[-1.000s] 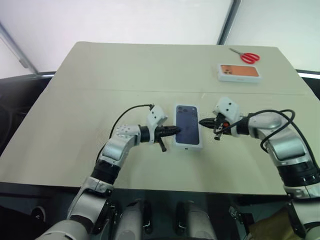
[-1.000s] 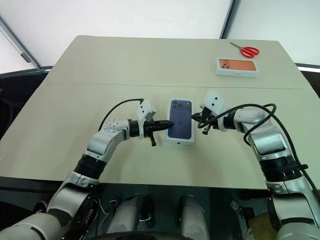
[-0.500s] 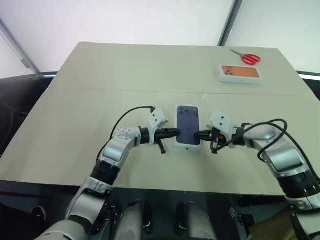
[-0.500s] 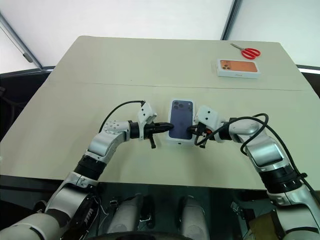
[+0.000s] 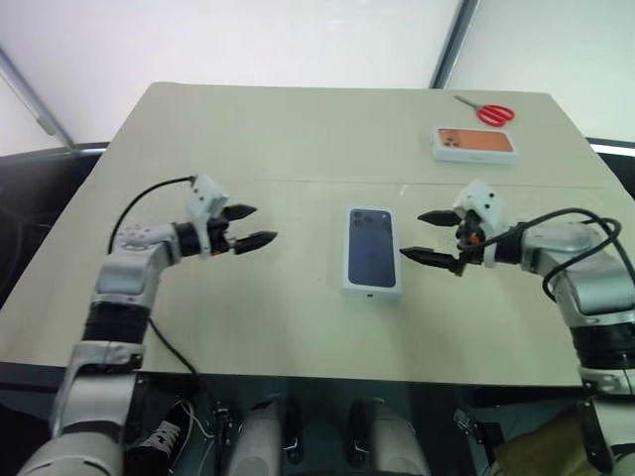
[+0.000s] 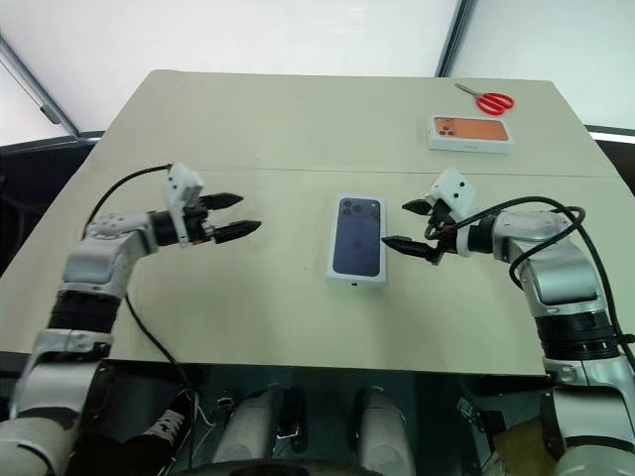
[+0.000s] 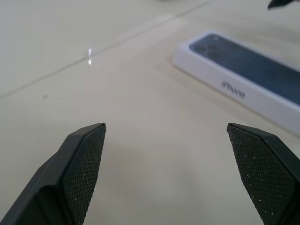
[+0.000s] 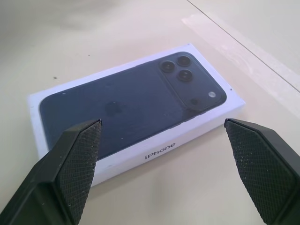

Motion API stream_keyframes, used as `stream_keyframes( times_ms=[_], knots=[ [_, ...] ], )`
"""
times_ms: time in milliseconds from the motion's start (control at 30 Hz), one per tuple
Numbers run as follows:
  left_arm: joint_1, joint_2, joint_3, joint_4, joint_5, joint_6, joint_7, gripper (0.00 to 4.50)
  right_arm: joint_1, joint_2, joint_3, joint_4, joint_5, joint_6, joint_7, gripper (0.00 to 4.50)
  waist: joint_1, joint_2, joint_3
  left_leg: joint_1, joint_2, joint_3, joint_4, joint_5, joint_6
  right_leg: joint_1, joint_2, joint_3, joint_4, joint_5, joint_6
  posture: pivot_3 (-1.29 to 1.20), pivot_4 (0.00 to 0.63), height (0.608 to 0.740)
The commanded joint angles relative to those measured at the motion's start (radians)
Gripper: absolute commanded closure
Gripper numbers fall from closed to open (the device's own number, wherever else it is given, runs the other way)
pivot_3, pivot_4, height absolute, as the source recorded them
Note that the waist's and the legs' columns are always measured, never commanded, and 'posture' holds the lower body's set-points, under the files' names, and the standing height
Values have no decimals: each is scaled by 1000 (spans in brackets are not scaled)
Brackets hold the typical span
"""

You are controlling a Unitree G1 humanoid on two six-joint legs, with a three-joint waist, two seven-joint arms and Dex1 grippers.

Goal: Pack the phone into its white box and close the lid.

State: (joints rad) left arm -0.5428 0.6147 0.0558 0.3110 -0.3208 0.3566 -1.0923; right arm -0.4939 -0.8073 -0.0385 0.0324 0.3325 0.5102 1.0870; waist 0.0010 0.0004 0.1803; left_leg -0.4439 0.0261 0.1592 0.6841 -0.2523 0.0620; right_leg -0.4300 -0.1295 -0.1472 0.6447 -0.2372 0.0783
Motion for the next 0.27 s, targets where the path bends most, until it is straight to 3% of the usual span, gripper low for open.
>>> stream_keyframes(
  times_ms=[33,267],
  knots=[
    [76,93,104,-71,-53,-4,-29,26,21,-62,-89,30,13,-88,36,5,-2,0,0,0,0,0,0,0,0,0,0,0,0,0,0,0,150,738],
    [254,145,198,-206,-78,27,42,26,105,-114,-122,93,-2,-156,69,5,4,0,0,1,0,0,-1,-2,-3,0,-2,0,-1,0,0,0,150,738]
  ],
)
